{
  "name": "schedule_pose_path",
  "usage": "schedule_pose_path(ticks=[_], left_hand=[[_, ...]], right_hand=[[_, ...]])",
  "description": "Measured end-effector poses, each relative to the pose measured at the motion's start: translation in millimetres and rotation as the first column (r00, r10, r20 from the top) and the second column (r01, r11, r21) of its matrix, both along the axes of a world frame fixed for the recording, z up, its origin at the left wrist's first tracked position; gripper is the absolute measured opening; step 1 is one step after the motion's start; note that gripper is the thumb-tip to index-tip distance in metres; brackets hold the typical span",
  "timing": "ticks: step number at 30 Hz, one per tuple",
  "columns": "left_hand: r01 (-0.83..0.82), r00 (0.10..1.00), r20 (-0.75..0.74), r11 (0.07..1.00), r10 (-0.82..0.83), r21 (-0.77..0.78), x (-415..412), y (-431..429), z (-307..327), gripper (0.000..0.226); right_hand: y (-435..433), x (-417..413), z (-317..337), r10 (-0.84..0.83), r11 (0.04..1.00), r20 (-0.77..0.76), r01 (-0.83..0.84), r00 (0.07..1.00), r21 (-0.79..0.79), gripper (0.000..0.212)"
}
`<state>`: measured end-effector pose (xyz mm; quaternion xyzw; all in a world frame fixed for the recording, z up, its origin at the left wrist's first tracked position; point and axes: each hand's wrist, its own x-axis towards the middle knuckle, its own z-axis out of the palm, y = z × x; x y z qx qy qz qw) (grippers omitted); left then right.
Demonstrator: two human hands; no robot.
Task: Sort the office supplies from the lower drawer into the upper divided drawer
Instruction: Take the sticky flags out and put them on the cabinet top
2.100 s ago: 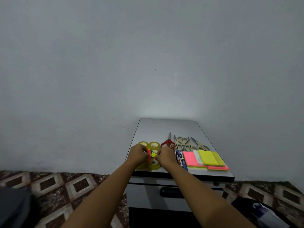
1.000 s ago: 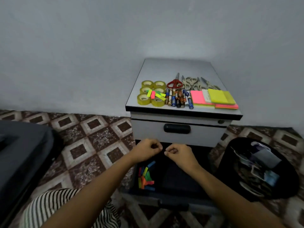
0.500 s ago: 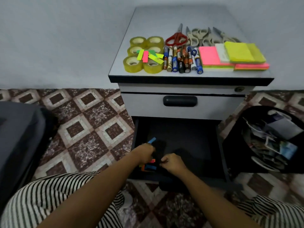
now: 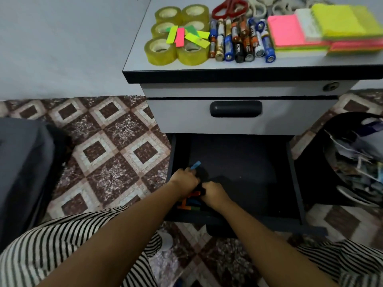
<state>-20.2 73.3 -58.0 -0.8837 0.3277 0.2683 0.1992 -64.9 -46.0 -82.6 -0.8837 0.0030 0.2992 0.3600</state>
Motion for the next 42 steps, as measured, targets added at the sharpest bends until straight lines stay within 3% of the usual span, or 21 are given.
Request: schedule_pose_path(ticks=[11,19,28,37,42], left_hand=[[-0.001,0.999,-0.047,1.0,0.0,-0.03,1,1,1,0.038],[0.09,0.99,-0.105,0.996,-0.092,-0.024,2,3,1,0.036],[0.192,0.978,-0.105,0.977,-0.182,0.092,-3,4,0,0.037],[0.193,0.978,-0.099,0.976,-0.183,0.102,-1,5,-7,0.032],[0.282,0.957,-0.099,0.956,-0.273,0.087,0,7,-11,0.024]], right_hand=[[1,2,0,-0.005,0.997,-0.06,0.001,0.998,-0.071,0.034],[3,2,-1,0.076,0.99,-0.078,-0.085,0.994,-0.115,0.012],[4,3,-4,0.128,0.98,-0.137,-0.146,0.982,-0.133,0.027],[4,1,-1,0.065,0.984,-0.118,-0.084,0.991,-0.157,0.026],[4,2,2,0.052,0.983,-0.119,-0.072,0.992,-0.169,0.02]])
